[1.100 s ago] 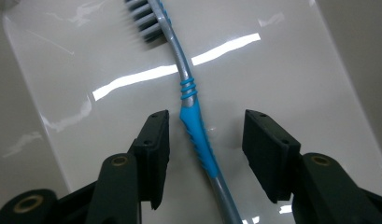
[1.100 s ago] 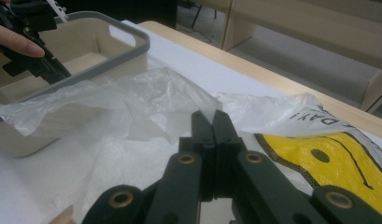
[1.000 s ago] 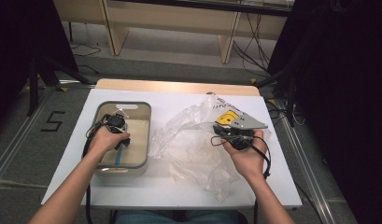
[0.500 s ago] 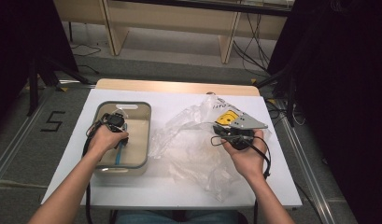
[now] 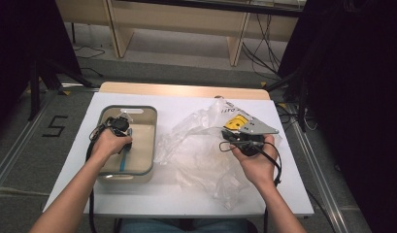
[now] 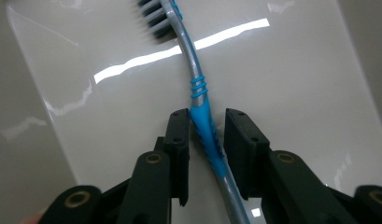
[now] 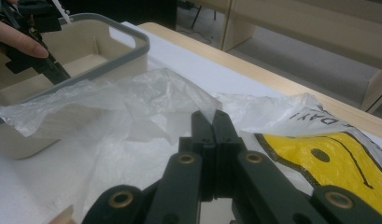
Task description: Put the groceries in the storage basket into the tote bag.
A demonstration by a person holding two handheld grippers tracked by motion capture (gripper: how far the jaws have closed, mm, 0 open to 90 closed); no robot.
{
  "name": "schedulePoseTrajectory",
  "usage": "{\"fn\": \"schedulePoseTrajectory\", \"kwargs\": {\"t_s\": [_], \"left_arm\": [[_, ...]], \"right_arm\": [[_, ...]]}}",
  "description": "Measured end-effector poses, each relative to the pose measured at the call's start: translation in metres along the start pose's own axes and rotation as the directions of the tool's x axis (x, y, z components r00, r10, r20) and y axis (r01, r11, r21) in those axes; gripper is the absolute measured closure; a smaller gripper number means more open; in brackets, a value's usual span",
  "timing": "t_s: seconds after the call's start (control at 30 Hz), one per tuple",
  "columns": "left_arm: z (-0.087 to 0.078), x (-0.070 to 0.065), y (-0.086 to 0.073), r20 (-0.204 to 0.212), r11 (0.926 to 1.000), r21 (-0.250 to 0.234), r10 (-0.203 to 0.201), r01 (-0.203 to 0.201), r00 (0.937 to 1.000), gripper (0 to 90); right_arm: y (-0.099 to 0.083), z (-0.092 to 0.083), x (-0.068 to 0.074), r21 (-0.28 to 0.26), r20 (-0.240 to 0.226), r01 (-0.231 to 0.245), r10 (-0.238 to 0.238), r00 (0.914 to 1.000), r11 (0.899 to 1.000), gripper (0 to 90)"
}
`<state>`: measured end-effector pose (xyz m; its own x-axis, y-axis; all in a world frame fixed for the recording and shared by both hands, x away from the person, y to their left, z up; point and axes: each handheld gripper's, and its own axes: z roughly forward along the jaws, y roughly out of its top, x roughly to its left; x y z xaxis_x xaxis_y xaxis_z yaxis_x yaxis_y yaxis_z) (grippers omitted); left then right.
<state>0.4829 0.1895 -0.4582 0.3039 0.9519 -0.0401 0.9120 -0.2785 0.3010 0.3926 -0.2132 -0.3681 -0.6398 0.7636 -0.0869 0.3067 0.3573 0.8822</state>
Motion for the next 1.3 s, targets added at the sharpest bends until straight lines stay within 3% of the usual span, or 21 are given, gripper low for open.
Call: {"fn": "schedulePoseTrajectory", "kwargs": {"t_s": [0.57,1.07,1.3], "left_arm": [[0.0007,0.0037,0.0019,0.004,0.9999,0.015,-0.002,0.002,1.0000,77.7],[-0.0004,-0.0013,0.0009,-0.028,0.9972,0.019,0.072,-0.072,0.9970,81.1],[-0.0016,-0.0003,0.0001,-0.022,0.9978,0.019,0.064,-0.064,0.9977,81.4]], "right_arm": [[-0.0006,0.0004,0.0006,0.003,-0.003,0.001,-0.001,1.0000,1.000,90.0],[-0.0016,0.0012,0.0006,0.009,-0.004,0.002,-0.002,1.0000,1.000,90.0],[-0.0015,0.0009,0.0003,0.007,-0.003,0.000,0.000,1.0000,1.000,90.0]]}}
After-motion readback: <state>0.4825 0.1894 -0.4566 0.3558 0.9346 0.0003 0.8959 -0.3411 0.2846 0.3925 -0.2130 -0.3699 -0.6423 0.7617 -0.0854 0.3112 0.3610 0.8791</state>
